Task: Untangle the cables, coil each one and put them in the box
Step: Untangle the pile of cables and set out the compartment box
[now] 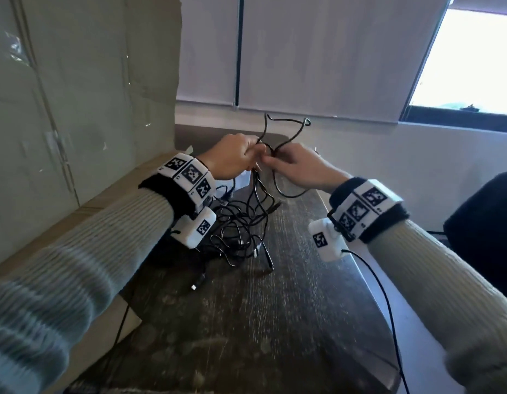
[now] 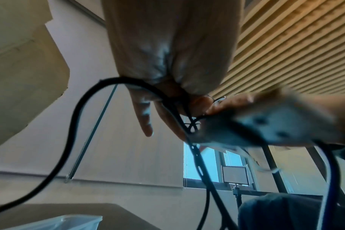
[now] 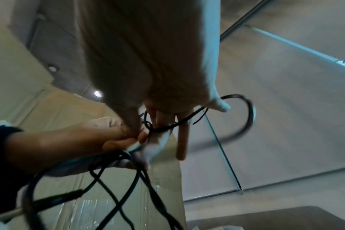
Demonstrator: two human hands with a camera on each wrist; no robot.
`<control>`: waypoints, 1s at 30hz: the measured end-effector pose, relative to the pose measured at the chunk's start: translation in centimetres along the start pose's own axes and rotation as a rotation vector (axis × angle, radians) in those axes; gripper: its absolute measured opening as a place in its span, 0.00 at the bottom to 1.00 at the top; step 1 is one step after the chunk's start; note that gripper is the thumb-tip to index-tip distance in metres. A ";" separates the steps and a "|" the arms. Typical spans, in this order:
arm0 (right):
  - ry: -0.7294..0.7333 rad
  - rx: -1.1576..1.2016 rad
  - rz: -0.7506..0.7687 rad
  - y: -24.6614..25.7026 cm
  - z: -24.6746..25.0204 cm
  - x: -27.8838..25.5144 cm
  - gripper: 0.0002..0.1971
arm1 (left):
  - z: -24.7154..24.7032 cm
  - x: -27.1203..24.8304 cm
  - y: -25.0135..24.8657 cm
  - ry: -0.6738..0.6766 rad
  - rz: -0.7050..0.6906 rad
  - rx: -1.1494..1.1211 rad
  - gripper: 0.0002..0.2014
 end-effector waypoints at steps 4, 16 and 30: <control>-0.070 0.195 -0.091 0.2 0.9 0.0 0.19 | 0.0 -0.3 1.0 0.018 0.121 -0.166 0.15; -0.026 -0.304 0.205 -0.2 1.3 -0.3 0.28 | -1.4 -0.4 -0.6 0.077 -0.054 0.003 0.12; -0.403 0.108 -0.002 -1.6 4.8 1.0 0.11 | -1.5 -0.8 1.0 0.320 0.043 -0.056 0.12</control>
Point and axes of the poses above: each hand's wrist, its own x-axis towards the middle knuckle, its own z-axis out of the back of the hand, y = z × x, the point moved 1 cm from there along x, towards the middle knuckle, and after that the axes turned 7 degrees about -y, right-handed, at the moved point
